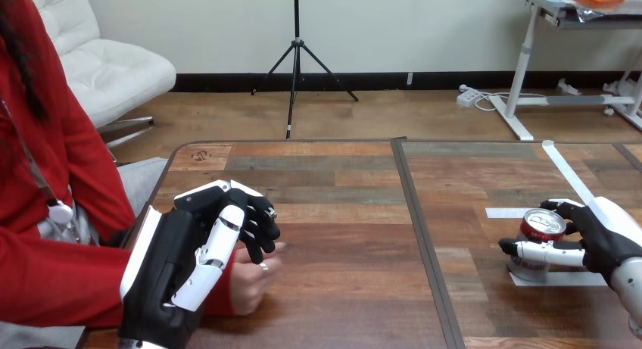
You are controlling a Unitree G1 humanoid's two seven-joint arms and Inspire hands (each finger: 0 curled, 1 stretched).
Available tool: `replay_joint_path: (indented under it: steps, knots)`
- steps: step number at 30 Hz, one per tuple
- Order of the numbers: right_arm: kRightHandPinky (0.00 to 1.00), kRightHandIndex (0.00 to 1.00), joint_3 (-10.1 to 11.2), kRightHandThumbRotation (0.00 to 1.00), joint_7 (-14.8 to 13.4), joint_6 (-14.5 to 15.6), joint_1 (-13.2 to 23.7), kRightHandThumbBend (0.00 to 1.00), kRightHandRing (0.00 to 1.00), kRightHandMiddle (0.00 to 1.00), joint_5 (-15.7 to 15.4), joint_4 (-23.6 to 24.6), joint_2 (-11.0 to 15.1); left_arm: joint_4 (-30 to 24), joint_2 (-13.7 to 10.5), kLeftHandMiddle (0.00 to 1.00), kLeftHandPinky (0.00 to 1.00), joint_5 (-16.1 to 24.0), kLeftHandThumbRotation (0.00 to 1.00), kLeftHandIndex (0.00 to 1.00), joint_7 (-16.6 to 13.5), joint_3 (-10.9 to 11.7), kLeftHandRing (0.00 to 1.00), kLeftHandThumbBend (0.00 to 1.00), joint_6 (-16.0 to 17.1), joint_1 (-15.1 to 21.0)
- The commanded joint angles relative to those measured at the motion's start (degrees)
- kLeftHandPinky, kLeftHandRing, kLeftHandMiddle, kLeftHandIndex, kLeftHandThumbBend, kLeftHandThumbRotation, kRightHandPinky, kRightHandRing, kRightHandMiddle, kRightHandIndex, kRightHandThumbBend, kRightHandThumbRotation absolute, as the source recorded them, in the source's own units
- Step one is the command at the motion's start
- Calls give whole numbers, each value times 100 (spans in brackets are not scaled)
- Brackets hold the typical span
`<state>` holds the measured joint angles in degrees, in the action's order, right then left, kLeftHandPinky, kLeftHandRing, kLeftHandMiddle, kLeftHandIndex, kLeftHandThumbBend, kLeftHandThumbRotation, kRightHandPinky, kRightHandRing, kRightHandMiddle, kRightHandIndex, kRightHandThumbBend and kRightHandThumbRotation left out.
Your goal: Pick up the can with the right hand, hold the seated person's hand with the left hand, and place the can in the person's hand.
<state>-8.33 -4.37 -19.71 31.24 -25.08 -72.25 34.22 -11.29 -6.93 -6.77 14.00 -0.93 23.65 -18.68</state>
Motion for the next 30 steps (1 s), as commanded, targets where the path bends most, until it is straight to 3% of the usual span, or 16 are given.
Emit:
replay_joint_path:
  steps: [1,10,30]
  knots:
    - [71,84,86,50,23,-15,362,100,83,85,141,-34,78,-219,-21,41,26,-66,68,42,-8,54,36,6,18,267]
    - [70,78,110,36,5,-103,334,100,78,80,245,-25,59,-236,-21,41,26,-73,67,42,-7,51,36,5,-2,259]
    - [59,68,164,16,88,-227,314,85,65,69,452,-20,30,-236,-23,41,26,-112,67,42,-4,86,36,4,17,242]
